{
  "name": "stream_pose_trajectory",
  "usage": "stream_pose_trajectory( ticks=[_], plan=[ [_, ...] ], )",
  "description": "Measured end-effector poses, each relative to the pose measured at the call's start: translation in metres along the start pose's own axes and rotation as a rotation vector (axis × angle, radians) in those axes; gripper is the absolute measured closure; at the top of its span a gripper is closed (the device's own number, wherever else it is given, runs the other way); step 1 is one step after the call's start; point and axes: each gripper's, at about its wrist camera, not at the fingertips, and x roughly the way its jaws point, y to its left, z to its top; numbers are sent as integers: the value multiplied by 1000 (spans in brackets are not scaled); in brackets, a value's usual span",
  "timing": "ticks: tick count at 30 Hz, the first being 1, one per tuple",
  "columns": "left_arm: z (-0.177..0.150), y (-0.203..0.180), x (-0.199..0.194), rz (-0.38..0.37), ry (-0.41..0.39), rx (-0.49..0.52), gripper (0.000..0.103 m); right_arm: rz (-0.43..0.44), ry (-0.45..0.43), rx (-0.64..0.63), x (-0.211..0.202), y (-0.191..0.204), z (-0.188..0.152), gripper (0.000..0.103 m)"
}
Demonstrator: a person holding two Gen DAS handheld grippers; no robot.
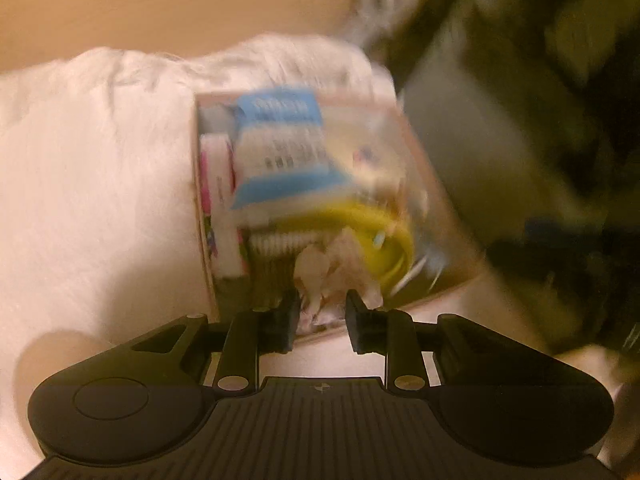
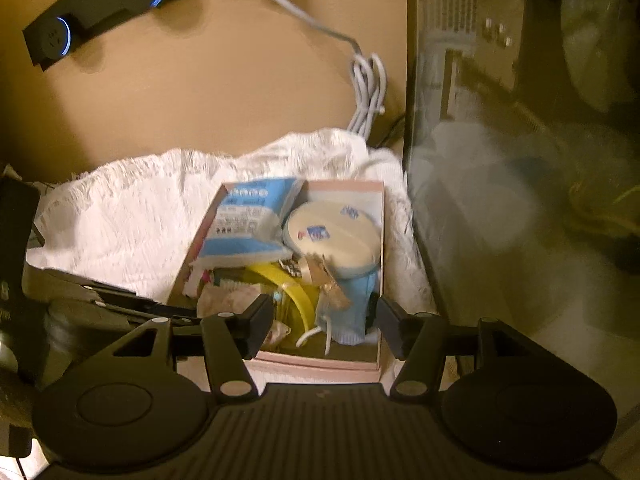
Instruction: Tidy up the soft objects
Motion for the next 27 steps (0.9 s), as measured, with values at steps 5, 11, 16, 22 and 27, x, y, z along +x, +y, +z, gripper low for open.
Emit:
stream_pose_trajectory(
  ticks=[5,11,16,22,27],
  plan=[
    [7,13,-29,-139,-180,-151,75,-21,-45,20,-15,0,3,42],
    [2,9,-39,-137,-255,-117,75,-52,-48,69,-25,-5,-8,37],
    [-45,-17,-87,18,-513,89,75,-52,-77,82,-26,-8,-23,30],
    [-142,-20,-107,235,-592,24,75,87,-130,-83,-14,4,-41,20],
    [-214,-3,-88,451,-576,-349,75,252,-68,-247,8,22,-63,18]
  ],
)
